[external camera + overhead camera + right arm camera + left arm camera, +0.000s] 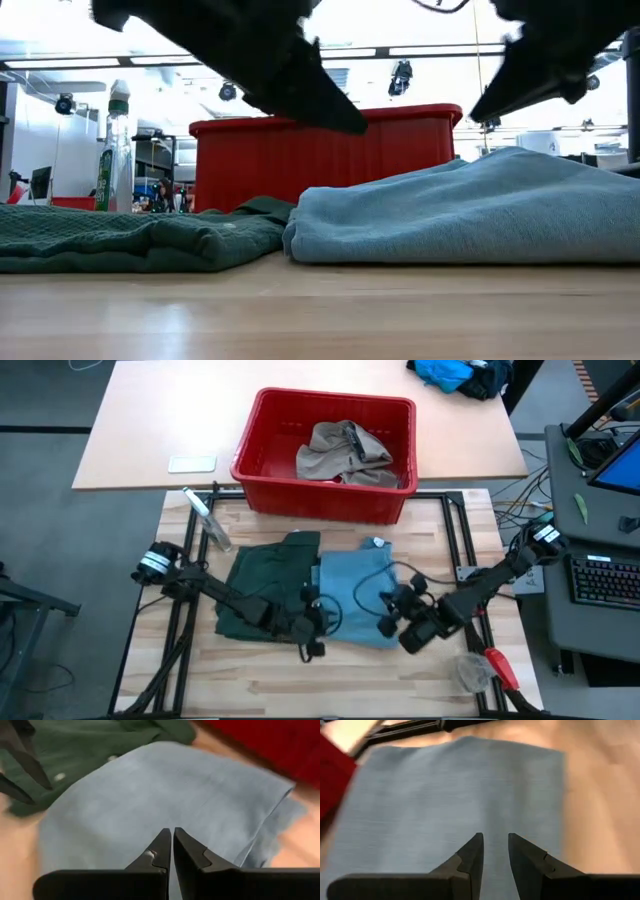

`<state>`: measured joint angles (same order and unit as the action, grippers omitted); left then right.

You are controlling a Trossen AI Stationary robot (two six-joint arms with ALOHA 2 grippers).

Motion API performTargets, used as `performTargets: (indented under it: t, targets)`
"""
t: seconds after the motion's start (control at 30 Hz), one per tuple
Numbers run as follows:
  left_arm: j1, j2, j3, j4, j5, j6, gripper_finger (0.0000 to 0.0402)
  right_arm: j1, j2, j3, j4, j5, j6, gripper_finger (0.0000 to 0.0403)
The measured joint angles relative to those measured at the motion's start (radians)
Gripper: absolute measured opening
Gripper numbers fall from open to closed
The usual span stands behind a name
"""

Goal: Fold Laundry from Bin
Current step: Fold the blue jeans

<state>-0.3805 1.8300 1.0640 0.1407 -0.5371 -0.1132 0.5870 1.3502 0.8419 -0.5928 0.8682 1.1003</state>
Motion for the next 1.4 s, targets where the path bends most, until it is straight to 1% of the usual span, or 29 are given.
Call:
performTargets:
  t: [0.13, 0.3, 0.4, 0.53, 0.73, 0.8, 0.87, 1.0, 1.13, 1.2, 1.27, 1.3, 1.4]
  targets:
    - [0.094, 0.001, 0.000, -0.027, -0.002, 0.066, 0.0075, -0.110, 0.003, 0.000, 0.006, -0.007, -0.063, 0.0012]
    - [0.230, 0.001, -0.001, -0.066, -0.005, 0.079, 0.0075, -0.226, 0.024, 0.000, 0.007, -0.026, -0.119, 0.0012]
    - [0.293, 0.001, -0.001, -0.067, -0.004, 0.078, 0.0075, -0.276, 0.046, 0.001, 0.008, -0.052, -0.133, 0.0012]
    - [0.340, 0.016, -0.001, -0.083, 0.004, 0.066, 0.0075, -0.313, 0.098, 0.001, 0.011, -0.081, -0.137, 0.0012]
    - [0.348, 0.056, 0.000, -0.094, 0.023, 0.033, 0.0075, -0.353, 0.187, -0.001, 0.015, -0.145, -0.143, 0.0012]
    - [0.349, 0.069, -0.001, -0.131, 0.022, 0.015, 0.0075, -0.362, 0.213, -0.001, 0.014, -0.158, -0.137, 0.0012]
    - [0.351, 0.081, 0.002, -0.147, 0.018, -0.008, 0.0075, -0.365, 0.224, -0.002, 0.002, -0.162, -0.121, 0.0012]
    - [0.351, 0.073, 0.003, -0.231, -0.009, -0.031, 0.0075, -0.365, 0.221, -0.002, -0.029, -0.166, -0.101, 0.0012]
    - [0.343, 0.032, 0.009, -0.354, -0.096, -0.018, 0.0075, -0.364, 0.164, -0.004, -0.071, -0.210, -0.106, 0.0012]
    - [0.339, 0.007, 0.022, -0.411, -0.109, -0.016, 0.0075, -0.363, 0.118, -0.005, -0.084, -0.241, -0.124, 0.0012]
    - [0.331, -0.020, 0.037, -0.426, -0.108, -0.019, 0.0075, -0.363, 0.068, -0.004, -0.089, -0.274, -0.130, 0.0012]
    - [0.326, -0.034, 0.043, -0.428, -0.093, -0.017, 0.0075, -0.363, 0.038, -0.004, -0.098, -0.293, -0.132, 0.0012]
    - [0.302, -0.048, 0.064, -0.419, 0.039, 0.000, 0.0075, -0.363, -0.042, -0.004, -0.115, -0.343, -0.147, 0.0012]
